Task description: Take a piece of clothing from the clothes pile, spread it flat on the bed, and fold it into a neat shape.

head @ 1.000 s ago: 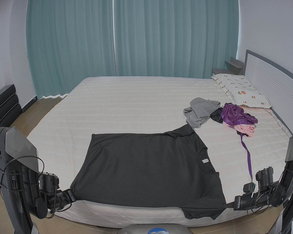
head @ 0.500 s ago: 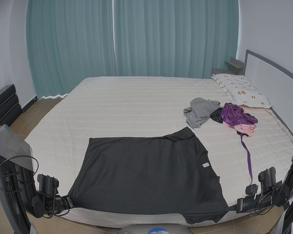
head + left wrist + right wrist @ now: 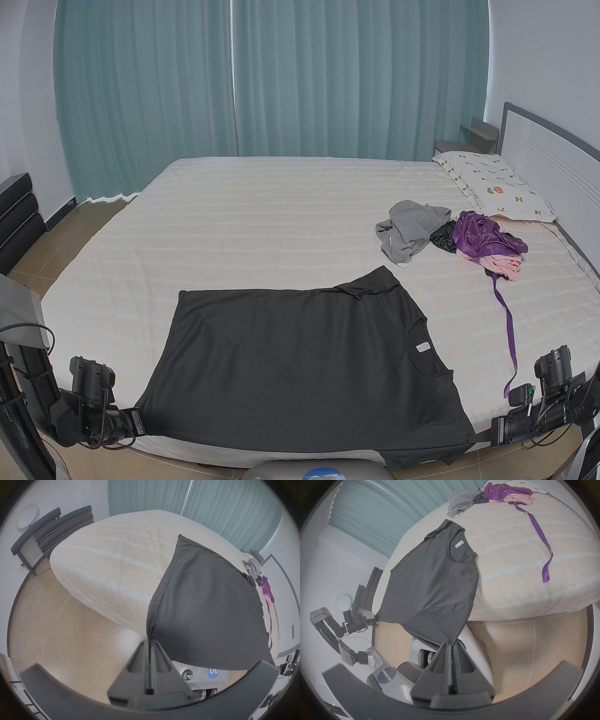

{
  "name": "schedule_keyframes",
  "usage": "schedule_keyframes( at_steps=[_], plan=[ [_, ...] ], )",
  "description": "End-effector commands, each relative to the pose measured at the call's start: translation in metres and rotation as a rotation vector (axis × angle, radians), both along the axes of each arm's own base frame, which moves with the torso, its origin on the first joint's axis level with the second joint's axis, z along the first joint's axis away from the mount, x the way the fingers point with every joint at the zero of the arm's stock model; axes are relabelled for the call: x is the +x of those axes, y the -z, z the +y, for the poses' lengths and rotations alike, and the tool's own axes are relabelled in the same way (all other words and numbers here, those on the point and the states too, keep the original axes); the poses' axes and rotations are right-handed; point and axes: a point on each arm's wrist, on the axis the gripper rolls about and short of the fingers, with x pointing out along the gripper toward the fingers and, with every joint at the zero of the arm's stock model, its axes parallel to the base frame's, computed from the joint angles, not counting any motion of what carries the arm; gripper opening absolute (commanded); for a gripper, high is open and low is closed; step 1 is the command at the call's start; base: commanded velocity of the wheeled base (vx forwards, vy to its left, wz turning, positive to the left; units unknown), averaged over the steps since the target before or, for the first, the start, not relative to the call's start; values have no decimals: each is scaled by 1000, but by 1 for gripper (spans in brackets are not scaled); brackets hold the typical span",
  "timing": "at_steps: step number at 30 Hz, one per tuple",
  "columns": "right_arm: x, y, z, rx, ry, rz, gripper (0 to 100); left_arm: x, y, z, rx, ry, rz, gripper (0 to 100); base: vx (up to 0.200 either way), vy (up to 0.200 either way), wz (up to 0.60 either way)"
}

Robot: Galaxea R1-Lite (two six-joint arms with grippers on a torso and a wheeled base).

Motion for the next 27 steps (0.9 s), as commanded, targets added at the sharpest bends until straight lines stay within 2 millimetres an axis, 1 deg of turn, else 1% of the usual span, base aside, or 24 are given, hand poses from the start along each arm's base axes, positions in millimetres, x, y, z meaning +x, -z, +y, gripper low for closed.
schedule_keyframes(
  at_steps=[1,5,10,13,15,16,17,18,20,25,26,27],
  plan=[
    [-12,-9,0,-10,-22,-36,0,-9,-9,-2,11,14,-8,0,0,0,0],
    [-13,-15,-1,-6,-17,-79,0,-9,-9,-3,14,17,-4,0,0,0,0],
    [5,-18,-1,5,0,-109,0,11,-19,-4,2,0,-158,0,0,0,0],
    [25,-21,-1,14,36,-124,0,32,-24,-4,-7,-22,-234,0,0,0,0],
    [40,-25,-1,25,58,-155,0,49,-28,-4,-24,-71,-292,0,0,0,0],
    [40,-25,-1,25,58,-155,0,49,-28,-4,-24,-71,-292,0,0,0,0],
    [52,-28,0,41,80,-169,0,62,-29,-4,-39,-112,-322,0,0,0,0],
    [55,-29,0,42,84,-173,0,66,-28,-4,-39,-122,-329,0,0,0,0],
    [72,-31,2,52,99,-188,0,80,-27,-4,-32,-141,-353,0,0,0,0],
    [97,-26,3,34,121,-196,0,90,-26,-3,-15,-157,-372,0,0,0,0],
    [97,-26,3,34,121,-194,0,90,-26,-3,-15,-157,-372,0,0,0,0],
    [102,-25,3,39,126,-193,0,94,-28,-3,-15,-159,-387,0,0,0,0]
  ],
)
